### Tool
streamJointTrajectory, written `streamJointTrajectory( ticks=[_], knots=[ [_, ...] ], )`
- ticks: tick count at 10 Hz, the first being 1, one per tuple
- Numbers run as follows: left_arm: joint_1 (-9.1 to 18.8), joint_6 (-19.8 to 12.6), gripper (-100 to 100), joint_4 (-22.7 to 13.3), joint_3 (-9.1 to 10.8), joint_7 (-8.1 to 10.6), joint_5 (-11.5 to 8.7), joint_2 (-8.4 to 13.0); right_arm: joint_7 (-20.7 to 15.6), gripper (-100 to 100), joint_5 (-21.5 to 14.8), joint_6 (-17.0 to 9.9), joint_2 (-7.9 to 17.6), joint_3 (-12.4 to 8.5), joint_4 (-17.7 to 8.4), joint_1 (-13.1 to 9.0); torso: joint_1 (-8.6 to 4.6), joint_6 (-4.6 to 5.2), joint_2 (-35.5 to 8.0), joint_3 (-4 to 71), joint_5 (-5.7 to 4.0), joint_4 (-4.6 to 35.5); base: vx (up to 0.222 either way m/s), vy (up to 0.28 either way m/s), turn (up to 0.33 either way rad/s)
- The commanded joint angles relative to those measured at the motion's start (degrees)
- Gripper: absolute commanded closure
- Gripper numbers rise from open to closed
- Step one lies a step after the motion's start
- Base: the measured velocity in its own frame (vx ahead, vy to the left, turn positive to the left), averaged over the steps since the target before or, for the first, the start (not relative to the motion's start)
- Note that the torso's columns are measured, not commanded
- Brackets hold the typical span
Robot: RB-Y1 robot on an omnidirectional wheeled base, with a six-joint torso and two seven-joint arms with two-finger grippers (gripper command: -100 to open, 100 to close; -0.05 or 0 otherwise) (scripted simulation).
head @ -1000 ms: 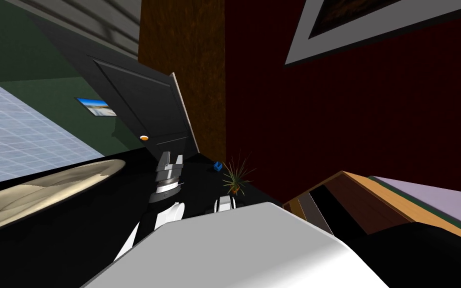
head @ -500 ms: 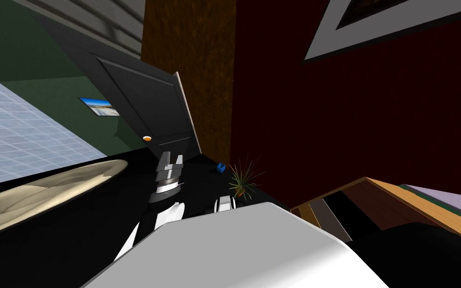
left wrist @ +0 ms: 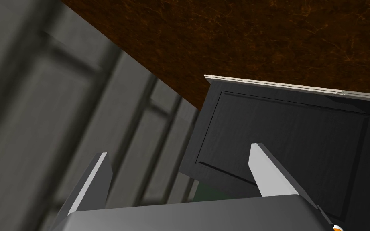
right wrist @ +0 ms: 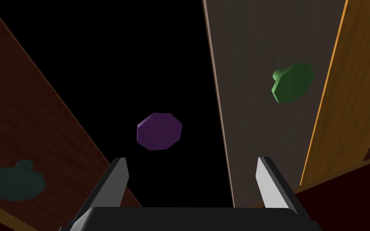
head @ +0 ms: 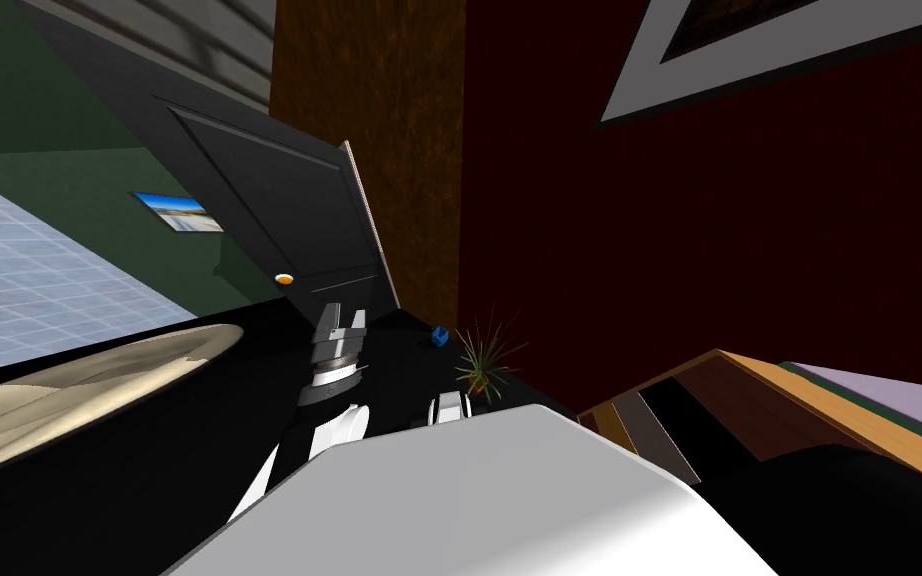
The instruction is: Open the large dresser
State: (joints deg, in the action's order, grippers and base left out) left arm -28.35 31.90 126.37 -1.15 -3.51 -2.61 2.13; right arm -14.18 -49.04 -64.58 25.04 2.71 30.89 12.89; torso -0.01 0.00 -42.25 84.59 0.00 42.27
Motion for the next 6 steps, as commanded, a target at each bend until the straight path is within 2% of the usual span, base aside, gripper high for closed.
streamJointTrajectory(
  ticks=[1,2,6],
  knots=[
    [0.0,0.0,0,0.0,0.0,0.0,0.0,0.0,4.5,-100,-3.0,-0.9,-1.6,0.1,0.1,0.6,0.05,-0.01,0.0,0.0,0.02,0.0,0.023,-0.047,-0.102],
    [0.0,0.0,0,0.0,0.0,0.0,0.0,0.0,4.9,-100,-3.0,-0.9,-1.6,0.1,0.1,0.6,0.07,0.0,0.0,0.0,0.02,0.0,0.014,-0.025,-0.04],
    [0.0,0.0,0,0.0,-0.01,0.0,0.0,0.0,12.0,-100,-7.6,-1.9,-4.0,0.4,-0.4,1.3,0.0,-0.02,-0.1,0.0,0.0,0.0,0.017,-0.033,-0.073]
  ],
)
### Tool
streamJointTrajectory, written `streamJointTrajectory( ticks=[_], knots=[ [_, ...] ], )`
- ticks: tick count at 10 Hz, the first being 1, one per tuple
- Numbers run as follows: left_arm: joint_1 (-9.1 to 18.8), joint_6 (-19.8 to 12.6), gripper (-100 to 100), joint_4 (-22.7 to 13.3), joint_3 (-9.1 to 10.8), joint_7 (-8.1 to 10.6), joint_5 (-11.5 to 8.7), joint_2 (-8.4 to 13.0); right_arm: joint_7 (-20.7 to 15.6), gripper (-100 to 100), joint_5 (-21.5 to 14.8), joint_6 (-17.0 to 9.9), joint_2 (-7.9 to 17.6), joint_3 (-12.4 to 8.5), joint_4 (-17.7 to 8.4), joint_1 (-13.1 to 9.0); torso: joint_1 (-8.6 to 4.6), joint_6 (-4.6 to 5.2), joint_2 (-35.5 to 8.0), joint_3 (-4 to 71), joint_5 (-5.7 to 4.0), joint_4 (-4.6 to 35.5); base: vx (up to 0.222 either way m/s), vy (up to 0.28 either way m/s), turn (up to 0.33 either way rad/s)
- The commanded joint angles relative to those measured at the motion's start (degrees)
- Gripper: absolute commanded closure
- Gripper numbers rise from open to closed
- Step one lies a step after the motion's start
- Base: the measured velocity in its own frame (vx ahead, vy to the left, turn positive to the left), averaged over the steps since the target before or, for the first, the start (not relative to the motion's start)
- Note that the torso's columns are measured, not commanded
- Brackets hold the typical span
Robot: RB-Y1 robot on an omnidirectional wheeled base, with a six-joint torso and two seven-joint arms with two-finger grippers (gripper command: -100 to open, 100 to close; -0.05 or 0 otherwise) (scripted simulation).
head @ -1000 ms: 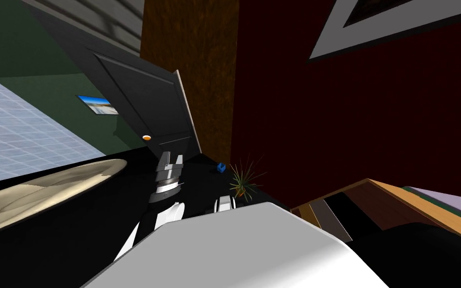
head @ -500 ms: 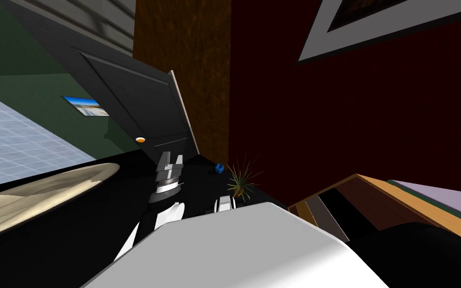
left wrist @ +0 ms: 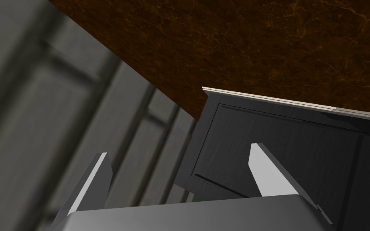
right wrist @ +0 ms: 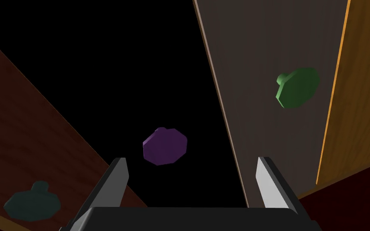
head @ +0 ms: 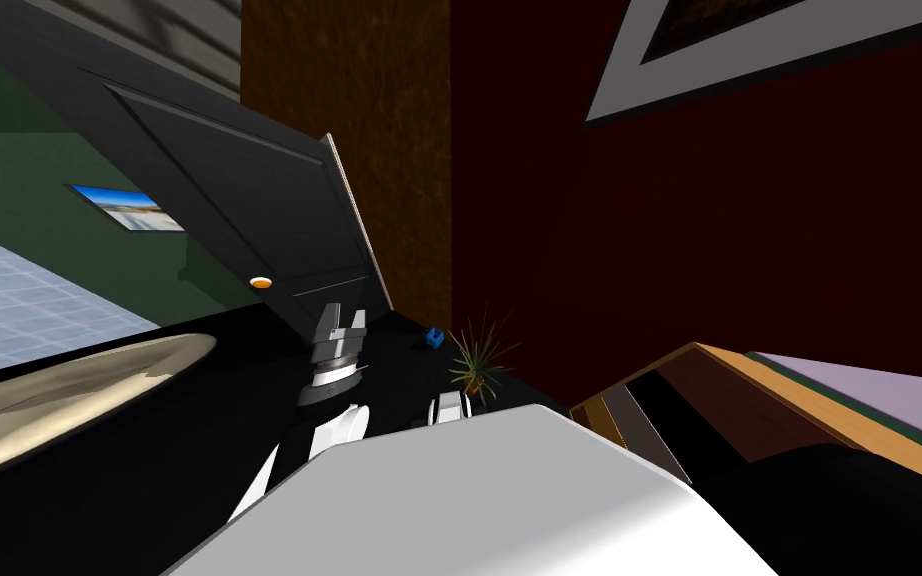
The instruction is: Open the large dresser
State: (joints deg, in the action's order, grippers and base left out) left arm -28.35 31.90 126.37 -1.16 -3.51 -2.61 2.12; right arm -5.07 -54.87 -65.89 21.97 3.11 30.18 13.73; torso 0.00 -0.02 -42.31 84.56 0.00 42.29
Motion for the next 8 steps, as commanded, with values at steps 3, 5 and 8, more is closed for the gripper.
streamJointTrajectory(
  ticks=[3,5,8],
  knots=[
    [0.0,0.0,0,0.0,0.0,0.0,0.0,0.0,5.6,-100,-3.5,-1.0,-1.9,0.2,0.1,0.7,-0.01,0.03,0.0,0.0,0.0,0.0,0.017,-0.031,-0.057],
    [0.0,0.0,0,0.0,0.0,0.0,0.0,0.0,8.3,-100,-5.3,-1.4,-2.8,0.3,-0.1,0.9,0.01,0.03,0.0,0.0,0.0,0.0,0.017,-0.028,-0.065],
    [0.0,0.0,0,0.0,0.0,0.0,0.0,0.0,13.2,-100,-8.8,-2.3,-4.8,0.5,-0.4,1.4,0.01,0.0,0.0,0.0,0.0,0.0,0.015,-0.033,-0.075]
  ],
)
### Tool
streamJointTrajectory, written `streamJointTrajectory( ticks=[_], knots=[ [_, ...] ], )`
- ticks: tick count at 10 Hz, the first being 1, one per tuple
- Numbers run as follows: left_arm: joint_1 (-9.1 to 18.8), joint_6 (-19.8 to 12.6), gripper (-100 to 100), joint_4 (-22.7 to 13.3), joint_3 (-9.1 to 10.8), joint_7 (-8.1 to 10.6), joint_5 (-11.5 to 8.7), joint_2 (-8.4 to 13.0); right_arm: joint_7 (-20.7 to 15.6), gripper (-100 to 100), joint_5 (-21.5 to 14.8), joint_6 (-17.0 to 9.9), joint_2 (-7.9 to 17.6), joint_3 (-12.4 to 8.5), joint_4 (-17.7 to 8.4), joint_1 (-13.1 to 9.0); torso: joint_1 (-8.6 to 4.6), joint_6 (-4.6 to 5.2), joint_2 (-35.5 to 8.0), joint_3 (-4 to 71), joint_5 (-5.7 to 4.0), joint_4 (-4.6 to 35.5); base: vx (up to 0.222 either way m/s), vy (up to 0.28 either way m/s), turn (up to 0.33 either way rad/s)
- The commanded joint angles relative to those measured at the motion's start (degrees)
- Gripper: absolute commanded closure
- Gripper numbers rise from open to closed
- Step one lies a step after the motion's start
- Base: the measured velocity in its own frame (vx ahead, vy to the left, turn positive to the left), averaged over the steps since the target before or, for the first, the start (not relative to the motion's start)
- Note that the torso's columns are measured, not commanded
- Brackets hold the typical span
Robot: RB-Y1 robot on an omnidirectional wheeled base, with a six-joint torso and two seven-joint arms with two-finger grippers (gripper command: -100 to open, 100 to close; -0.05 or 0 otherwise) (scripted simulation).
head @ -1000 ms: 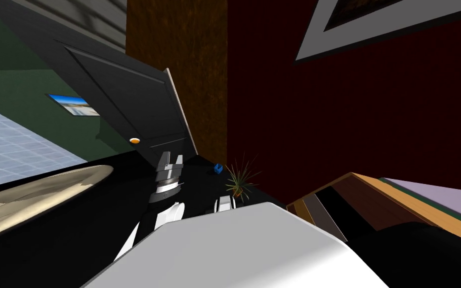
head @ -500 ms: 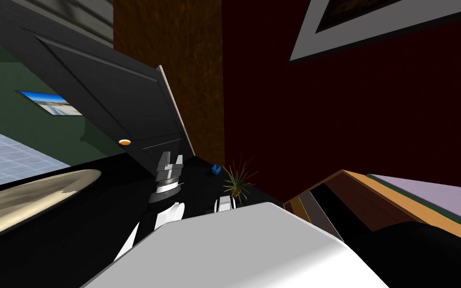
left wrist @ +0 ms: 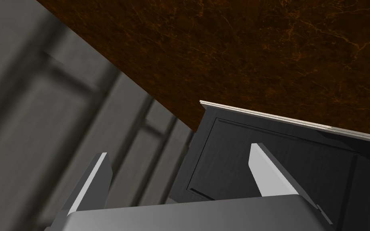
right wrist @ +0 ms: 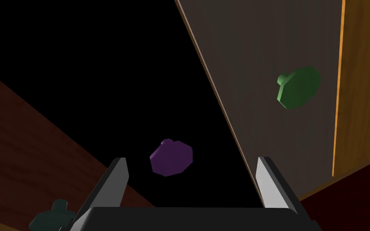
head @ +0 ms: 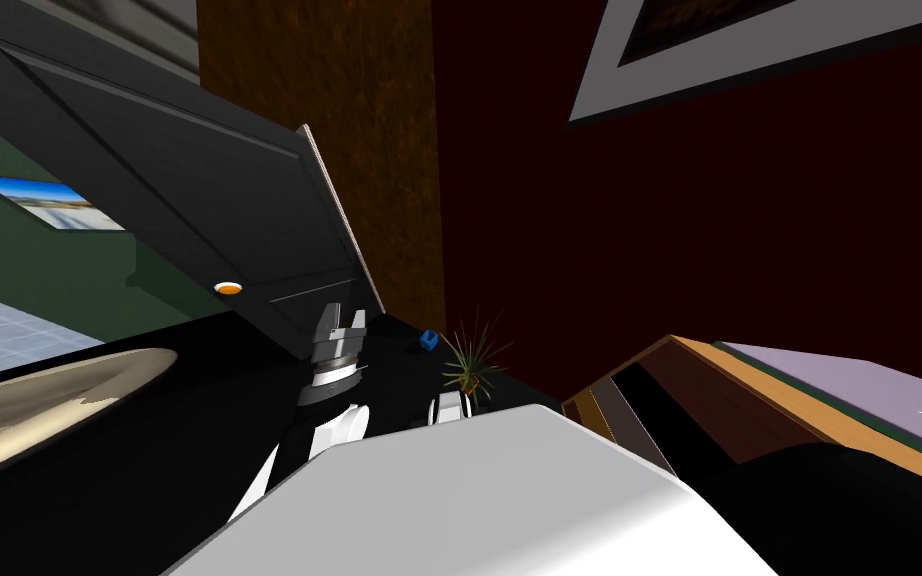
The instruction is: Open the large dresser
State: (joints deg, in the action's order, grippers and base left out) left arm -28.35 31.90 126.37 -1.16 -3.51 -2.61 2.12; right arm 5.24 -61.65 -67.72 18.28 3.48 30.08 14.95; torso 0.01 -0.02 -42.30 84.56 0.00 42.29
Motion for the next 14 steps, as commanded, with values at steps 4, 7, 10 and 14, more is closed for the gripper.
streamJointTrajectory(
  ticks=[4,7,10,14],
  knots=[
    [0.0,0.0,0,0.0,0.0,0.0,0.0,0.0,8.4,-100,-5.7,-1.4,-3.0,0.3,-0.5,0.7,0.0,0.0,0.0,0.0,0.0,0.0,0.017,-0.035,-0.062],
    [0.0,0.0,0,0.0,0.0,0.0,0.0,0.0,12.3,-100,-7.4,-2.0,-3.9,0.4,-0.6,0.9,-0.02,0.02,0.0,0.0,0.0,0.0,0.015,-0.034,-0.057],
    [0.0,0.0,0,0.0,0.0,0.0,0.0,0.0,18.0,-100,-10.8,-3.0,-5.6,0.5,-0.6,1.3,0.02,0.0,0.0,0.0,0.0,0.0,0.012,-0.038,-0.06],
    [0.0,0.0,0,0.0,0.0,0.0,0.0,0.0,23.5,-100,-13.9,-4.2,-7.0,0.5,-0.5,1.6,0.0,0.02,0.0,0.0,0.0,0.0,0.011,-0.05,-0.061]
  ],
)
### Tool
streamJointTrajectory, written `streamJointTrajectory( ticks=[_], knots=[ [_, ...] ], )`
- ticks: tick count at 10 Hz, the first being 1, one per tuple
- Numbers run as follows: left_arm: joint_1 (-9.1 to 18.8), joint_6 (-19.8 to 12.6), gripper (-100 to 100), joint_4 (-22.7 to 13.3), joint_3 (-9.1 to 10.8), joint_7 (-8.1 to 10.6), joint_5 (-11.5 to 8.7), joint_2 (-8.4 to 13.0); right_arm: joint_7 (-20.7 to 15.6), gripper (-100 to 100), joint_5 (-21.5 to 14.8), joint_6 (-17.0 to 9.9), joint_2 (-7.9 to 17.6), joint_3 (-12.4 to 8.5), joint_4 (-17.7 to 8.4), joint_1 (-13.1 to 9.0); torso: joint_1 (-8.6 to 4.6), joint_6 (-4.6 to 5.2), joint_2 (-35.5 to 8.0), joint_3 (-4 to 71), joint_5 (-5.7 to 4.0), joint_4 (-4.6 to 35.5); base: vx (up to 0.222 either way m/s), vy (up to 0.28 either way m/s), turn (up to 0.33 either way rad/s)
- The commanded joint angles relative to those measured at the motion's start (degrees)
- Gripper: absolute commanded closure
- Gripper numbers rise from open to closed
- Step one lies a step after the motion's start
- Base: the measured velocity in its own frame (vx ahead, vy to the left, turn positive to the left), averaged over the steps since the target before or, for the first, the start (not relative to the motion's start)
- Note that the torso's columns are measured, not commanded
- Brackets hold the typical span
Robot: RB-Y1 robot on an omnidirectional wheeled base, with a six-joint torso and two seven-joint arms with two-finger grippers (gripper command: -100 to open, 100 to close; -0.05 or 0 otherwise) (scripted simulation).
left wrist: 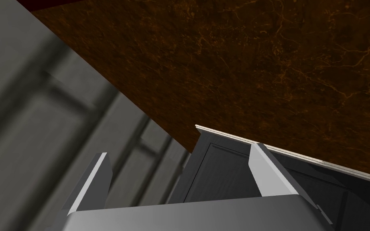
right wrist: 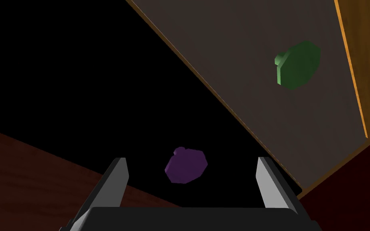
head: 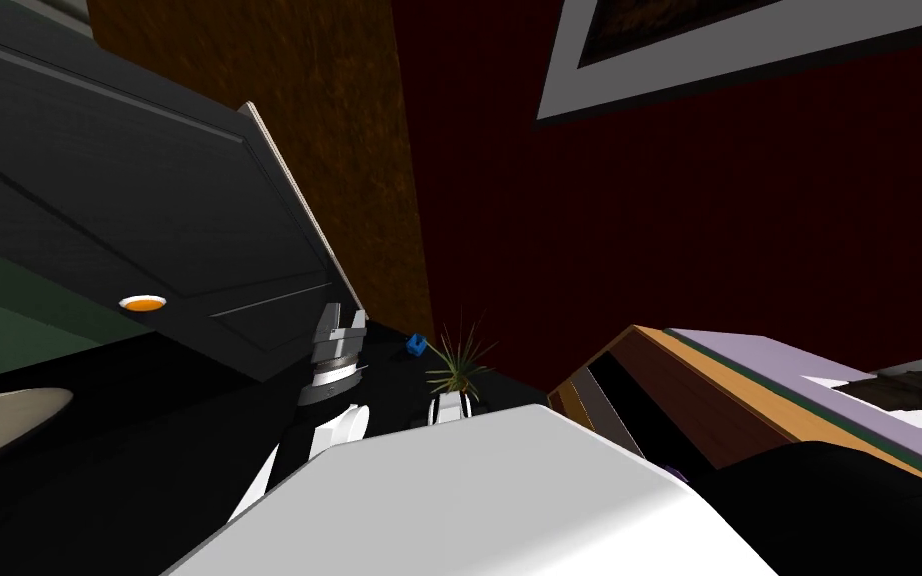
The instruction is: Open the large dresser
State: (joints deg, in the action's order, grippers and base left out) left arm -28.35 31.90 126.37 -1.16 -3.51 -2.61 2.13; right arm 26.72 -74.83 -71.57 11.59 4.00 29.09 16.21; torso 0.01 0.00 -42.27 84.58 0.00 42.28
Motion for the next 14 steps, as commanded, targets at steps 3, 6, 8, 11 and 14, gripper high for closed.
streamJointTrajectory(
  ticks=[3,6,8,11,14],
  knots=[
    [0.0,0.0,0,0.0,0.0,0.0,0.0,0.0,7.2,-100,-3.6,-1.6,-1.4,0.0,0.7,0.5,-0.07,0.0,0.0,0.0,-0.02,0.0,0.01,-0.053,-0.056],
    [0.0,0.0,0,0.0,0.0,0.0,0.0,0.0,11.7,-100,-6.1,-2.8,-2.3,-0.1,1.1,0.7,0.05,-0.01,0.0,0.0,0.01,0.0,0.004,-0.046,-0.039],
    [0.0,0.0,0,0.0,0.0,0.0,0.0,0.0,14.2,-100,-7.3,-3.4,-2.7,-0.1,1.4,0.7,-0.07,0.0,0.0,0.0,-0.01,0.0,0.001,-0.062,-0.043],
    [0.0,0.0,0,0.0,0.0,0.0,0.0,0.0,18.3,-100,-9.3,-4.6,-3.3,-0.3,1.9,0.8,0.06,0.0,0.0,0.0,0.01,0.0,-0.004,-0.045,-0.025],
    [0.0,0.0,0,0.0,0.0,0.0,0.0,0.0,23.8,-100,-11.7,-6.4,-3.9,-0.5,2.9,0.8,-0.08,0.0,0.0,0.0,-0.03,0.0,-0.001,-0.08,-0.031]
  ],
)
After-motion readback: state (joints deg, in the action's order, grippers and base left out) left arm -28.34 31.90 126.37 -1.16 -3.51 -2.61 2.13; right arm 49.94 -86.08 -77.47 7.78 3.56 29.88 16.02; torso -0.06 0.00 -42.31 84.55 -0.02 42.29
